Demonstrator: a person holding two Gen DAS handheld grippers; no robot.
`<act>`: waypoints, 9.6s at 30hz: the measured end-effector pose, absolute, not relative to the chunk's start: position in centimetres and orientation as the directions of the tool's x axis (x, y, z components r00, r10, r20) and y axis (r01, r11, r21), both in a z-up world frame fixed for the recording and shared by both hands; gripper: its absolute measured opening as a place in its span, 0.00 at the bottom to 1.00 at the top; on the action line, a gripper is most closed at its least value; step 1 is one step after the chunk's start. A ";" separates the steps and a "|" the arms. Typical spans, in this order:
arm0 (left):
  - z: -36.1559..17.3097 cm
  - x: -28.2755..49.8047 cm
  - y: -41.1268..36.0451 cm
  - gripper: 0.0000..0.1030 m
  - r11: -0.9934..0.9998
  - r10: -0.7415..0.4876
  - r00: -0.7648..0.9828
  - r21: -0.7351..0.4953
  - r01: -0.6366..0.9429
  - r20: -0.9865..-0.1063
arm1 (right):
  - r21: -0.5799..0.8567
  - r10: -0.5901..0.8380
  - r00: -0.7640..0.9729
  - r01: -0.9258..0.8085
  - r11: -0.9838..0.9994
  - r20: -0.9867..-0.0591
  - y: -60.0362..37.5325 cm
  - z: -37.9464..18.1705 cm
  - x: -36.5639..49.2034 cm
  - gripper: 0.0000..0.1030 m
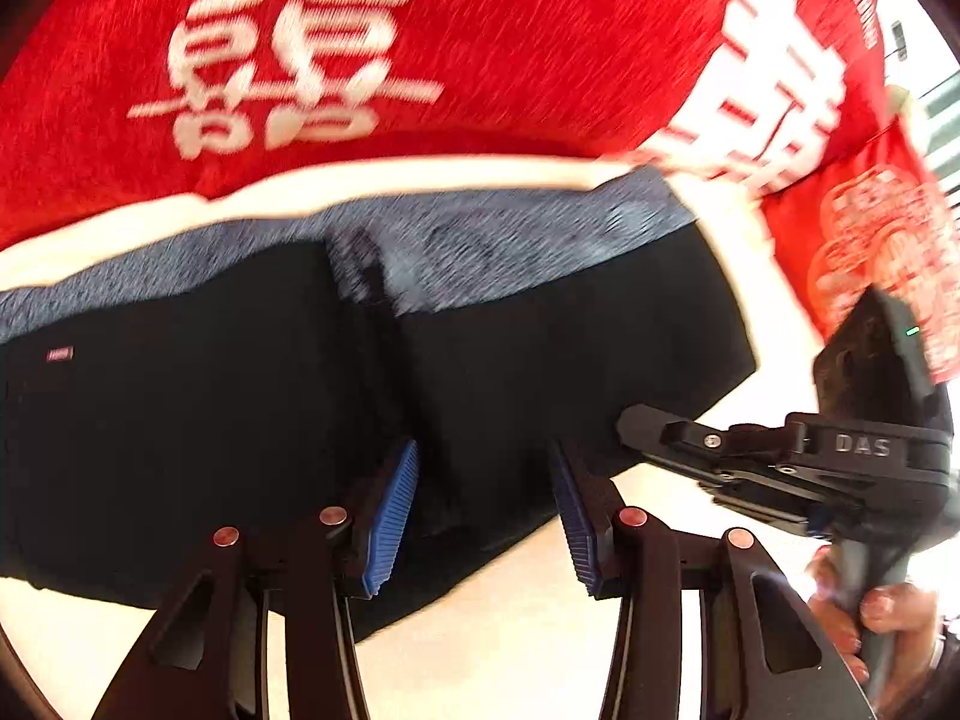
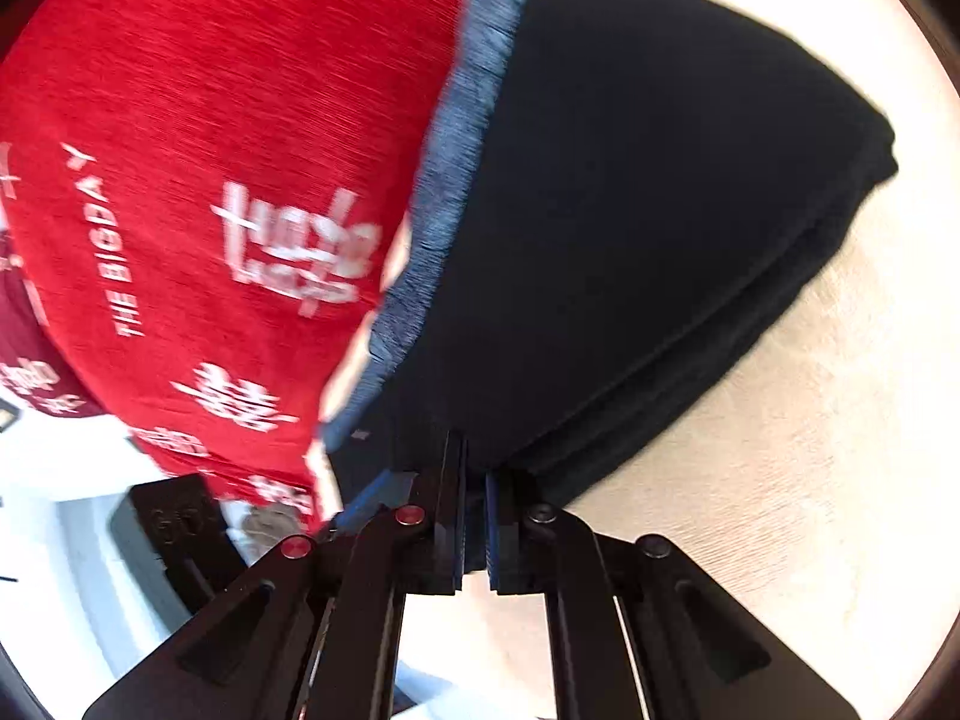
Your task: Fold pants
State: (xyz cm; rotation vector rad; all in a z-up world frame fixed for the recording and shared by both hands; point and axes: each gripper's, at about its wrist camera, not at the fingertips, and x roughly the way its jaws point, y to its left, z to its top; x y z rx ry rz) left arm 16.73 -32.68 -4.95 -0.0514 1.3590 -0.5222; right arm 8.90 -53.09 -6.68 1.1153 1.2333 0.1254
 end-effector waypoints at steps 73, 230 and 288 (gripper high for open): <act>-4.9 13.6 -18.9 0.82 0.992 -0.122 0.168 -0.117 0.039 -0.978 | 0.259 0.250 0.163 0.038 0.965 -0.954 -43.4 -1.8 14.0 0.56; -2.5 12.4 -48.3 0.52 0.795 -0.146 0.365 0.111 0.596 -0.920 | 0.639 0.626 0.128 0.142 0.756 -0.769 -59.3 -5.0 18.8 0.18; -3.1 18.2 -29.5 0.81 0.983 -0.169 0.167 -0.153 0.104 -0.971 | 0.503 0.485 0.140 0.317 0.804 -0.863 -62.8 -4.3 13.6 0.77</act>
